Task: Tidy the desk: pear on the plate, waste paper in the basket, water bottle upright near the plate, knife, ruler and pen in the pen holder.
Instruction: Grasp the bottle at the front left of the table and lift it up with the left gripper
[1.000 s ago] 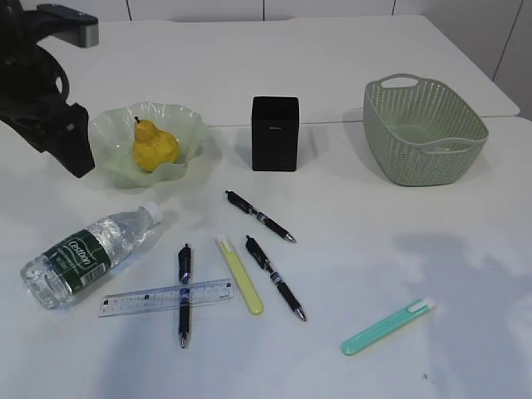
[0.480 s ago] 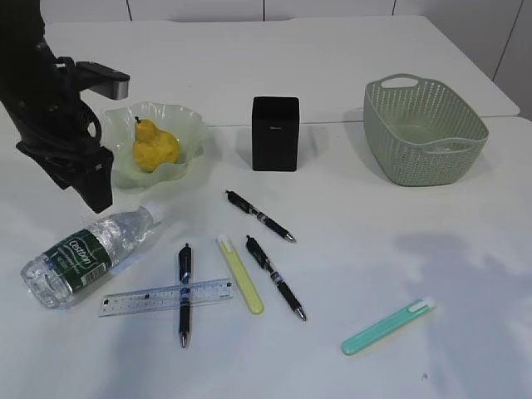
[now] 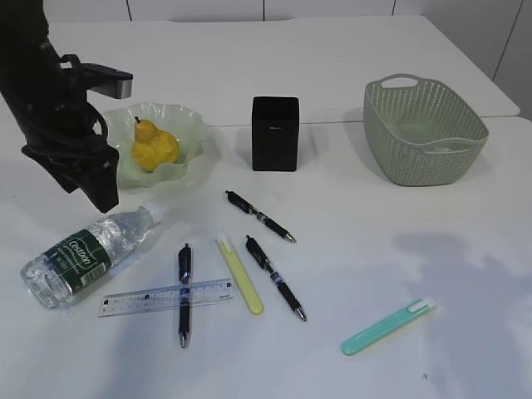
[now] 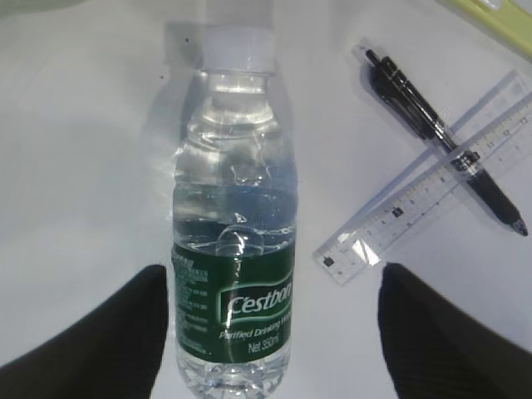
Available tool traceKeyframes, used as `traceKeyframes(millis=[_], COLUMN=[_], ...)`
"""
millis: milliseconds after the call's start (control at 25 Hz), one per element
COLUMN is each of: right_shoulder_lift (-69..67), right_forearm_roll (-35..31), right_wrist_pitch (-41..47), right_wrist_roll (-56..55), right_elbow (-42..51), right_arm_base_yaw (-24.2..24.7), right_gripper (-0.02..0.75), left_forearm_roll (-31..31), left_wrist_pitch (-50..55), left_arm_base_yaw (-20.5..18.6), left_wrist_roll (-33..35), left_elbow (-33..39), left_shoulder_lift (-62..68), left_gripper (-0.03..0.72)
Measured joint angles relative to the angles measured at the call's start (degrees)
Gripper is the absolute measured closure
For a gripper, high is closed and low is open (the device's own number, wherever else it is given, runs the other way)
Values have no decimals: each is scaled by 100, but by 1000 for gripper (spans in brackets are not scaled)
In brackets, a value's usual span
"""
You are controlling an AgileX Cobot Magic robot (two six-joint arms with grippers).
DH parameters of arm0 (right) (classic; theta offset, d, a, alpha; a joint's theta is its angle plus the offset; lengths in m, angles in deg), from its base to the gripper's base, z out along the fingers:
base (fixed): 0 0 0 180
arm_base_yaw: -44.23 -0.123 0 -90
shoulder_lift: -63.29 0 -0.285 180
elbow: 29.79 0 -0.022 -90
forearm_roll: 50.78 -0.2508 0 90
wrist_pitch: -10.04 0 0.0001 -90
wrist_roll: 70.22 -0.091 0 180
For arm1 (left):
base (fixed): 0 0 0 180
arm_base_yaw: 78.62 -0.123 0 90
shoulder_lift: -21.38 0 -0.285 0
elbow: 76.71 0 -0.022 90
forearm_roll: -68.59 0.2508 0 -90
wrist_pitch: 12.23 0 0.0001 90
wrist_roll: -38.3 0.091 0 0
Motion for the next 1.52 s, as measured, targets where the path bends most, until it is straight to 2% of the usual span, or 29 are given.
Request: traceKeyframes(millis=[280,680,960,1200,1520], right_shoulder_lift=[0,0,0,0,0], right_forearm_roll=[-27,-262,-262,-262,-262], right_wrist_pitch=[0,0,0,-12,-12], right_wrist_roll=[-19,-32,-32,-32,-32], right_elbow=[0,0,0,0,0], right_arm_base_yaw=[0,0,0,0,0], right_gripper=[225,225,225,225,225], left_forearm_roll=[90,104,362,367,444], left_wrist_pitch=[-38,-139,-129,-107,-27], left_arm_base_yaw=[0,0,13,187,275], left_wrist_roll=[217,296,296,296,296], left_elbow=[0,-10,-263,-593,-623], left_shoulder_lift=[0,257,796,972,1329], left_gripper=[131,37,53,56,59])
